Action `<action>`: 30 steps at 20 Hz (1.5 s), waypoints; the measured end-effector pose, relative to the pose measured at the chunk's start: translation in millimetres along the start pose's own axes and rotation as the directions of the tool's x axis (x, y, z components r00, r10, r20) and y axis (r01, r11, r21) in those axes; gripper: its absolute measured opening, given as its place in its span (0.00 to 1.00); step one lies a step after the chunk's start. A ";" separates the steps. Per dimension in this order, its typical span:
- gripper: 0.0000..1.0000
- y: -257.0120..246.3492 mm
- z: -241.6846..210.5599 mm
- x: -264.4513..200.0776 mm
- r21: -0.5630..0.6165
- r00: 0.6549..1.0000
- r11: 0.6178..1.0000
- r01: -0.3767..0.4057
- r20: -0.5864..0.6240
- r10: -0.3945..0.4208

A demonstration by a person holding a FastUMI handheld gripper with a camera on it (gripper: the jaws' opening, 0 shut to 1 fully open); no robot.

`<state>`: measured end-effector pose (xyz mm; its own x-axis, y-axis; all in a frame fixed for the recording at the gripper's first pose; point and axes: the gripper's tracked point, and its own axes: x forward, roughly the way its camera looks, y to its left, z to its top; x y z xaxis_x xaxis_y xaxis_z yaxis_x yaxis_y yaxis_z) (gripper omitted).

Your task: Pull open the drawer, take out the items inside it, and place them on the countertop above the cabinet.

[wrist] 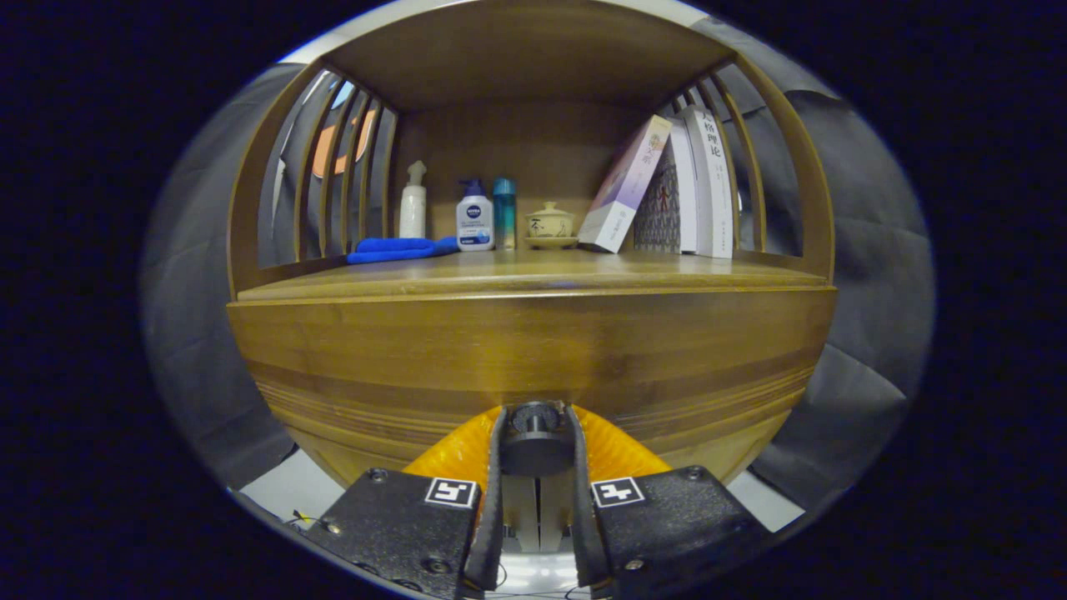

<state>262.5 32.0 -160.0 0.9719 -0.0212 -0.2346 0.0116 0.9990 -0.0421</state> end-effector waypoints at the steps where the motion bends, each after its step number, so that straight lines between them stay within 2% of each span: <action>1: 0.37 0.8 -0.9 -0.2 -0.004 1.000 1.000 -0.001 0.003 0.001; 4: 0.37 0.0 -2.7 -6.2 -0.013 1.000 1.000 -0.005 0.009 0.006; 18: 0.37 -7.7 -30.8 -97.4 0.007 0.999 1.000 -0.026 0.038 0.026; 30: 0.37 -9.7 -55.5 -150.9 0.022 0.999 0.999 -0.030 0.022 0.029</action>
<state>102.7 23.3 -178.2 0.9767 0.0090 -0.2142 -0.0121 0.9998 -0.0134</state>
